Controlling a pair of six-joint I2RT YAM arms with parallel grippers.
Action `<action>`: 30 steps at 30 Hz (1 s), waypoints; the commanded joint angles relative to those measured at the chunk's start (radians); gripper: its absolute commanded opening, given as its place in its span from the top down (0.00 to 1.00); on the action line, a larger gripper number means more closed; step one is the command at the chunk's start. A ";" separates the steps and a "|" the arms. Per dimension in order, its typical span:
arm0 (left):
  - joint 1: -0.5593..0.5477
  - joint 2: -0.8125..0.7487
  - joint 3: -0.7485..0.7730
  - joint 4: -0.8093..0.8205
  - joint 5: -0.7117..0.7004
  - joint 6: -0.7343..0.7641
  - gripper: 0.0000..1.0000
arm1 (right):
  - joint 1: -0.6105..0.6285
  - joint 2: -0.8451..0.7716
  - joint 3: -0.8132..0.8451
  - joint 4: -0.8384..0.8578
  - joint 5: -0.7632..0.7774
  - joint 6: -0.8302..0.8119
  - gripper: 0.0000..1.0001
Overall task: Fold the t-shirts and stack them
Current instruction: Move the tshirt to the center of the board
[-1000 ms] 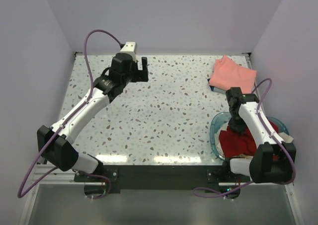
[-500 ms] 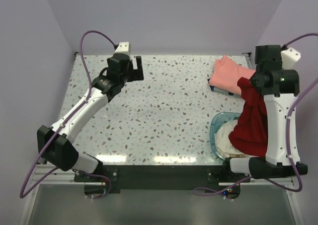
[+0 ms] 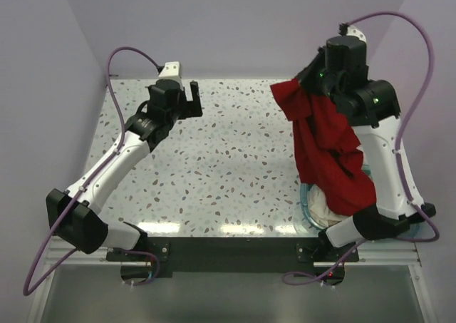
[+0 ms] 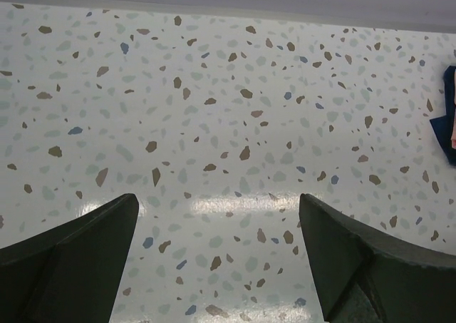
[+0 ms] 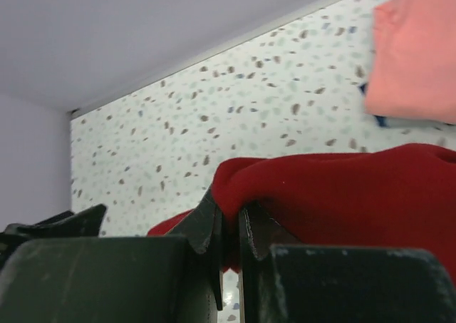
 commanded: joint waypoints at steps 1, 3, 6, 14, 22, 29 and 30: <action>0.011 -0.043 -0.017 0.062 -0.015 -0.021 0.00 | 0.098 0.086 0.150 0.199 -0.076 -0.041 1.00; 0.013 -0.055 -0.024 0.068 -0.017 -0.028 0.00 | 0.167 0.120 0.242 0.269 -0.104 -0.067 1.00; 0.014 -0.070 -0.036 0.074 -0.023 -0.037 0.00 | 0.257 0.172 0.324 0.402 -0.177 -0.159 1.00; 0.033 -0.121 -0.070 0.065 -0.078 -0.067 0.00 | 0.350 0.184 0.306 0.616 -0.346 -0.216 1.00; 0.086 -0.075 -0.051 -0.091 -0.126 -0.060 0.00 | 0.334 -0.142 -0.540 0.641 0.353 -0.213 0.15; 0.240 -0.021 -0.083 -0.215 0.124 -0.031 0.00 | 0.298 -0.045 -0.673 0.278 0.323 -0.049 0.01; 0.247 -0.026 -0.094 -0.214 0.144 -0.026 0.00 | 0.296 -0.025 -0.664 0.225 0.315 -0.041 0.01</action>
